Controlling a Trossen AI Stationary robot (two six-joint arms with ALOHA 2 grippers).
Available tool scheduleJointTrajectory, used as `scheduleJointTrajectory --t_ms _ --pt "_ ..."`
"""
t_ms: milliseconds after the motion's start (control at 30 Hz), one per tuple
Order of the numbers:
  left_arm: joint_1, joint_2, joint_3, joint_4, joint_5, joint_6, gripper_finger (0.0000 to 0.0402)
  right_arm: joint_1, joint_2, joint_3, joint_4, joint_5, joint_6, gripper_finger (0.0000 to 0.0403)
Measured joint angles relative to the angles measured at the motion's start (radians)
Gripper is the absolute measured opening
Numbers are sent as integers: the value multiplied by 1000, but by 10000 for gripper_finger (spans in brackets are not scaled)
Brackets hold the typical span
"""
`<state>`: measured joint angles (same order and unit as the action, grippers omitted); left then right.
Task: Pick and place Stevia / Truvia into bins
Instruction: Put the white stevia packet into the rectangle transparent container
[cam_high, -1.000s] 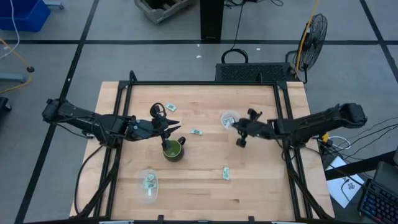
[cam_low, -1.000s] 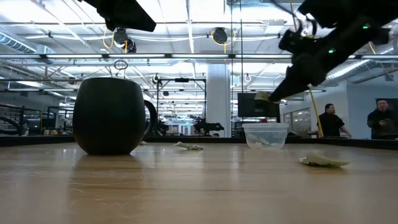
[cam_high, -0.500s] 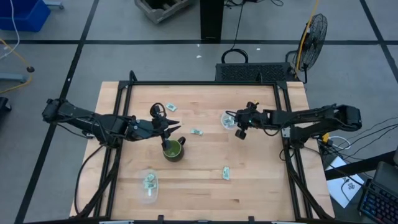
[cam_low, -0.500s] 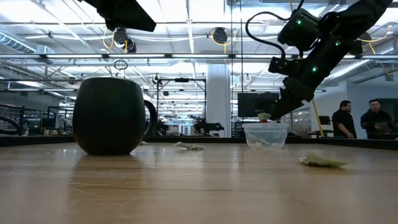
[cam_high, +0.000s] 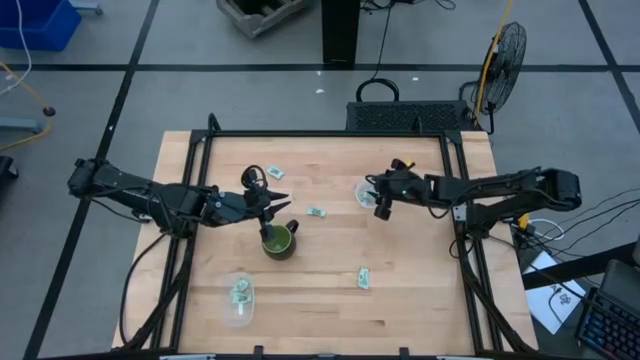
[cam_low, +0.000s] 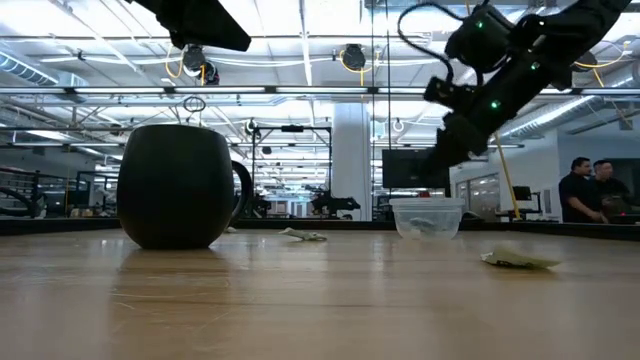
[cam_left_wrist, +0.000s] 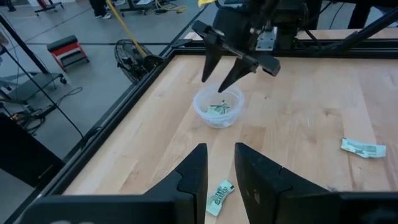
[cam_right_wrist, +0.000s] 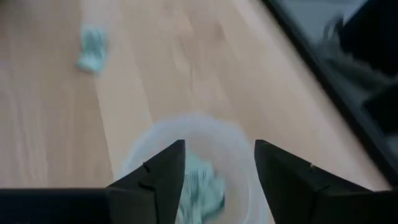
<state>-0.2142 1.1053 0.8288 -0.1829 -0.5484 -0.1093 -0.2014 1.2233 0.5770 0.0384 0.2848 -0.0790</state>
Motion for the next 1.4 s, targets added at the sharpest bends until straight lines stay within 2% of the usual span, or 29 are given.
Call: scheduleJointTrajectory --t_ms 133,333,500,633,733,900,1033,1133,1233,1400 --pt "0 0 0 0 0 0 88 20 -1 1 91 -48 -20 189" --pt "0 0 0 -1 13 -2 88 85 -1 1 115 -105 -8 181" --pt "19 41 0 10 130 26 88 160 -1 1 115 -107 14 176" --pt "70 112 0 82 157 92 88 206 -1 1 142 -106 29 176" --pt "120 163 25 77 215 142 88 222 -1 1 195 -106 39 175" --pt "192 240 183 -104 312 208 88 226 -1 1 243 -105 30 175" --pt "241 331 394 -412 290 260 88 226 -1 1 229 -104 33 173" --pt "278 414 540 -557 284 274 88 226 -1 1 221 -104 33 171" --pt "305 498 638 -622 298 284 88 226 -1 1 219 -104 33 171" --pt "328 602 687 -622 285 330 88 226 -1 1 209 -103 33 171"
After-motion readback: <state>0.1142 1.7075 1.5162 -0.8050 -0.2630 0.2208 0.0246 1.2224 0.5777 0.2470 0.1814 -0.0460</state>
